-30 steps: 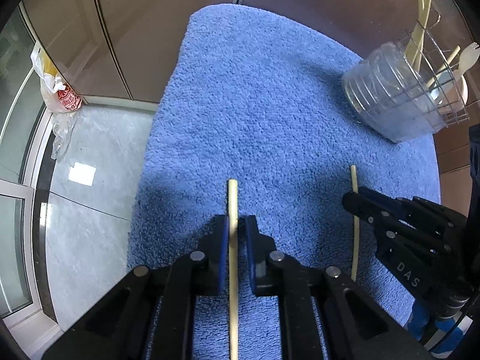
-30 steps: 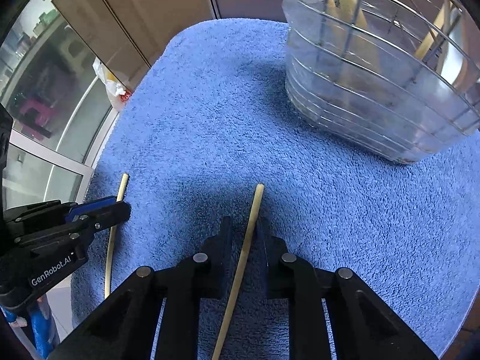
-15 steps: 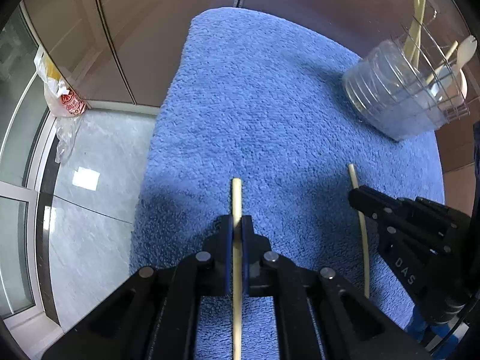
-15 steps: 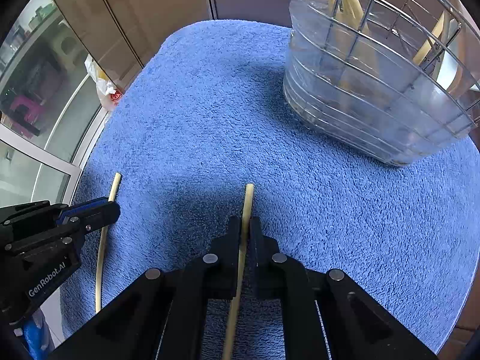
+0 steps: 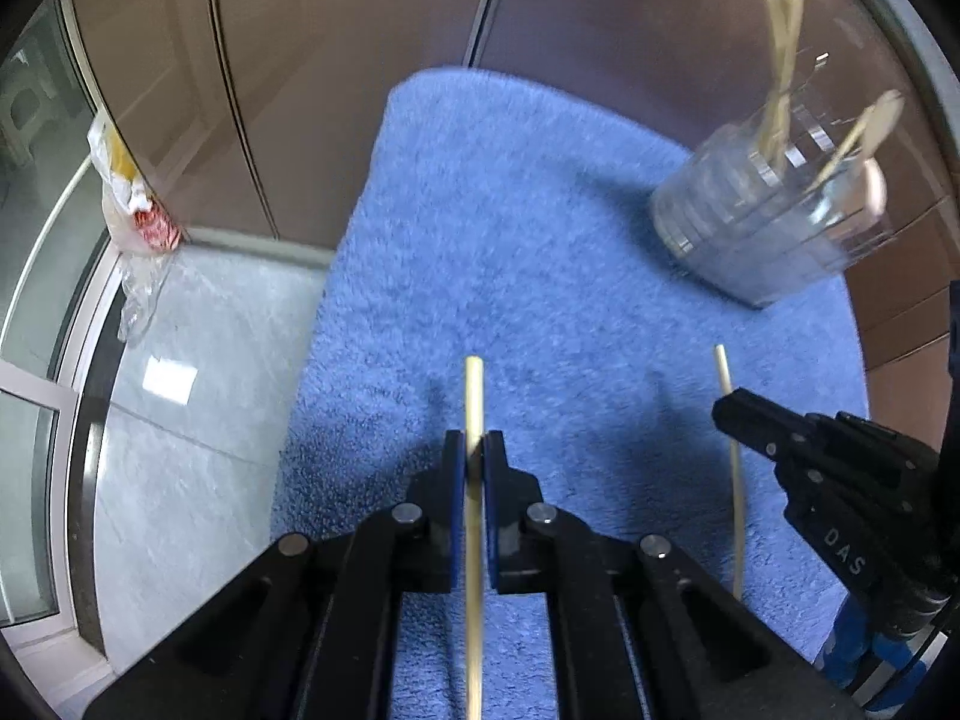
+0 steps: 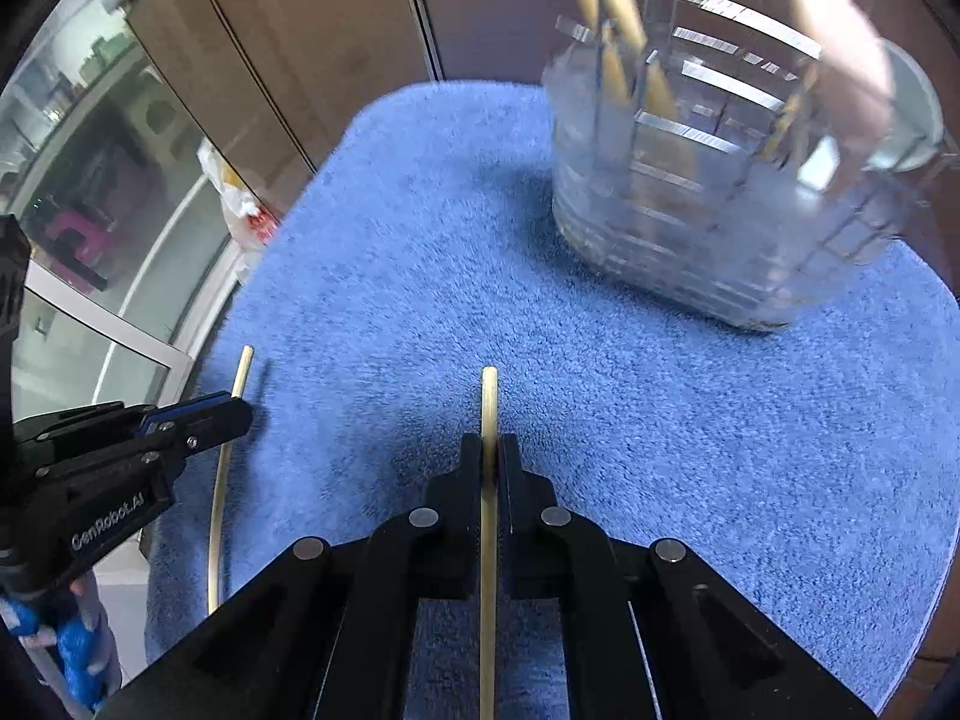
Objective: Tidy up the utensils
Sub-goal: 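Lift both held chopsticks upright and carry them toward the wire holder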
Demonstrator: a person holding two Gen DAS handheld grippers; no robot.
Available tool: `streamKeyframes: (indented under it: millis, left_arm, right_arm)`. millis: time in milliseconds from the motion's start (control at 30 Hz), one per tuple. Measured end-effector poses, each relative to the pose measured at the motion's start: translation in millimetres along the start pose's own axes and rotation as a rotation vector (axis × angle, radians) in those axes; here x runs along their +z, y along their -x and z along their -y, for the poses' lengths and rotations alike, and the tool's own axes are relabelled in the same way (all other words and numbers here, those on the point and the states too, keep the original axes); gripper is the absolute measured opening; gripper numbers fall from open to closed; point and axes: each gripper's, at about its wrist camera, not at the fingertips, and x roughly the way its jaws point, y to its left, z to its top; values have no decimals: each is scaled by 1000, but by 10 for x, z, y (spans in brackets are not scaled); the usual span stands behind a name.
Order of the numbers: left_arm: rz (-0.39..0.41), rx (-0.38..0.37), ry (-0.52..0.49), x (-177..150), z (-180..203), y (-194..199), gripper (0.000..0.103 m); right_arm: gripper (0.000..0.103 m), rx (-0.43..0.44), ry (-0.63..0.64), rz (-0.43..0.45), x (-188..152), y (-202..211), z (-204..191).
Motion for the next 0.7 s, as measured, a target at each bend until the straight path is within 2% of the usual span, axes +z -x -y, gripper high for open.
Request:
streamKeyframes:
  millis: [100,233,500,700]
  left_arm:
    - [66,-10,-8,-69,48,176,5]
    - [161,17,-41,-205,170,409,5]
    - [374,78,-120,-475,527,921,5]
    - [499,118,-179,-688,813,1200,5]
  right_arm:
    - [5,40,9,62,-100,188,47]
    - [5,75,25,151,-281,453,140]
    - [5,99,15,303,-760,940,313]
    - [5,85,14,419,-1025,1256,340]
